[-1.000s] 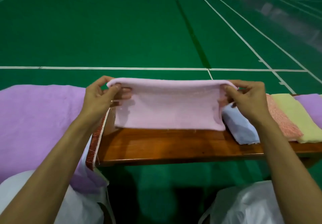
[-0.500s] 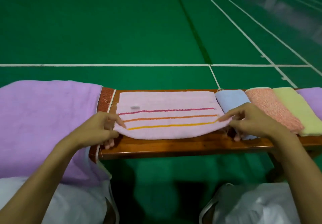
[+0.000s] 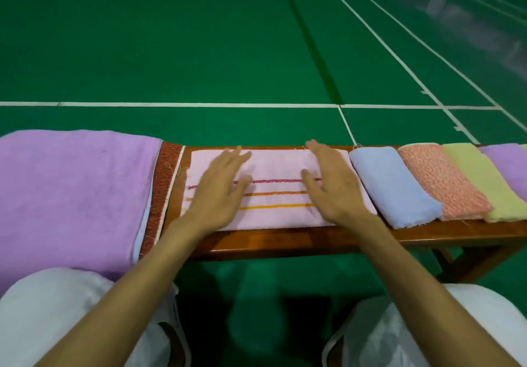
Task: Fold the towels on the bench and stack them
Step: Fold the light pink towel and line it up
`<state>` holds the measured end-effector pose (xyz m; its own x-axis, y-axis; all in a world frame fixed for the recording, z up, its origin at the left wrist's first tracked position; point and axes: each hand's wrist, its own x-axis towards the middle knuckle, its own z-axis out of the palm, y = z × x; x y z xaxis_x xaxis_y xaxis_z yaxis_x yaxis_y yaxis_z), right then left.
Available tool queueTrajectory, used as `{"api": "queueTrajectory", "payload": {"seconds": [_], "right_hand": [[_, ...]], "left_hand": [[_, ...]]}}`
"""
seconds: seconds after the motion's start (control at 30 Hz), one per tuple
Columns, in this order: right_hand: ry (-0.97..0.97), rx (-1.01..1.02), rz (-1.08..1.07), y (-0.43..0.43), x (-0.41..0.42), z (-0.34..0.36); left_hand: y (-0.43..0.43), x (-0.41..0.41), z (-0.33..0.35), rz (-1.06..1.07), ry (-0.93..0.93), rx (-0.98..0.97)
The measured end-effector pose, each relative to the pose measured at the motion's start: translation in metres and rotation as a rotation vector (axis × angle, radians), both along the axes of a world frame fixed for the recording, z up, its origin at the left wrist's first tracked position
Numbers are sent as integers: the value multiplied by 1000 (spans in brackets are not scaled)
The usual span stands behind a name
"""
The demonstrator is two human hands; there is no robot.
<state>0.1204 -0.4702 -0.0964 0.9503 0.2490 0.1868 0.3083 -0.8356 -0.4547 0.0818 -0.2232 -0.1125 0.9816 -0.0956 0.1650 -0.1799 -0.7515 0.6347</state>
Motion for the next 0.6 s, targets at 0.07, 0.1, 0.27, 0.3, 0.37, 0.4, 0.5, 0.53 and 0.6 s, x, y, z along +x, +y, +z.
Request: {"api": "queueTrajectory", "payload": {"seconds": [0.07,0.1,0.27,0.3,0.37,0.4,0.5,0.53,0.6], "right_hand": [[42,-144,153,23,0,-15],[78,-221,186,29,1,-24],[149,-435,147,27,8,-46],[150,-439,118,21,9,-46],[159,-446,33,4,13,-46],[164,-444,-15,-6,15,-47],[164,-432,-93,-23,19,-49],[164,-429,-94,-23,20,-49],[164,-421,-87,-21,21,-49]], "left_hand": [[-21,4,-15,-70,10,172],[-27,4,-22,-78,30,285],[-9,4,-38,-13,104,529],[-1,3,-38,8,109,530],[14,3,-37,54,134,528],[19,2,-35,72,142,526],[21,0,-33,94,129,525],[21,-1,-32,95,127,525],[21,-1,-34,97,129,520]]}}
